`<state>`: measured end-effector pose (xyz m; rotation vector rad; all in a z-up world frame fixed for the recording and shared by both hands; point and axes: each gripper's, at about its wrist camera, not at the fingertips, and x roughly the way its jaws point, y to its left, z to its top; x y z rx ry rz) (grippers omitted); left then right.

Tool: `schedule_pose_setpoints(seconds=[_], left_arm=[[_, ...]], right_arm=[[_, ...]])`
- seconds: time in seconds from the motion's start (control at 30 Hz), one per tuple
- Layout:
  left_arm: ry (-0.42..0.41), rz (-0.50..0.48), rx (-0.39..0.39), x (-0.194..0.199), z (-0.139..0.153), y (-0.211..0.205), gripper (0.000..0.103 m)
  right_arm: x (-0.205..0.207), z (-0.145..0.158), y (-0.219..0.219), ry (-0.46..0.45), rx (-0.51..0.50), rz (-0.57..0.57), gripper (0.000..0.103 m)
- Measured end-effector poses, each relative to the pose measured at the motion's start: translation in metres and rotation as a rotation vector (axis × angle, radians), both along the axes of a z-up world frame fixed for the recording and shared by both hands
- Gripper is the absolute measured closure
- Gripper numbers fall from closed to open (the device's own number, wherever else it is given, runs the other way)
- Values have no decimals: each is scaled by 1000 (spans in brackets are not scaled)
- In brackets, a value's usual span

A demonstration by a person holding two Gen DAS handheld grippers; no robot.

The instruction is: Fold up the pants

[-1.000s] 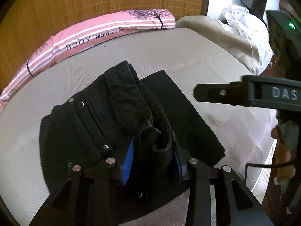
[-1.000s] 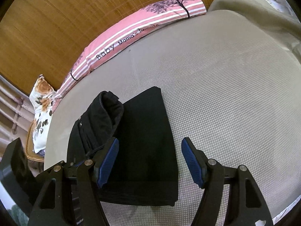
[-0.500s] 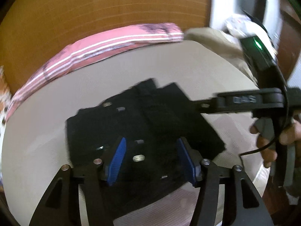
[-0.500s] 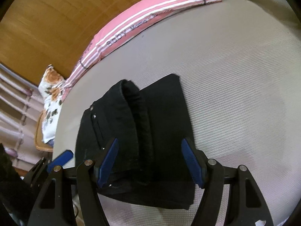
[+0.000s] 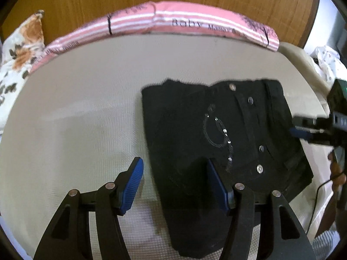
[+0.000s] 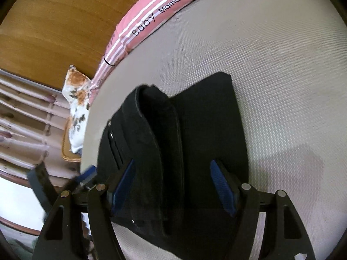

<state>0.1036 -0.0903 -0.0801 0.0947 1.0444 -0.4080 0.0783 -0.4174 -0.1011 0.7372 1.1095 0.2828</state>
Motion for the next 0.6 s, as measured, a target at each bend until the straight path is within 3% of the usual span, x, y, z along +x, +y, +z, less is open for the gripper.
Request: schedule_pose_setpoints(seconds=[0.27, 0.47, 0.6], left_arm=[[37, -12, -10, 5, -14, -12, 37], [115, 25, -89, 16, -22, -2, 32], [116, 24, -94, 17, -22, -1, 30]], right_arm=[[38, -11, -1, -46, 128, 28, 33], [50, -11, 4, -69, 136, 80, 33], [49, -12, 7, -75, 136, 123, 41]])
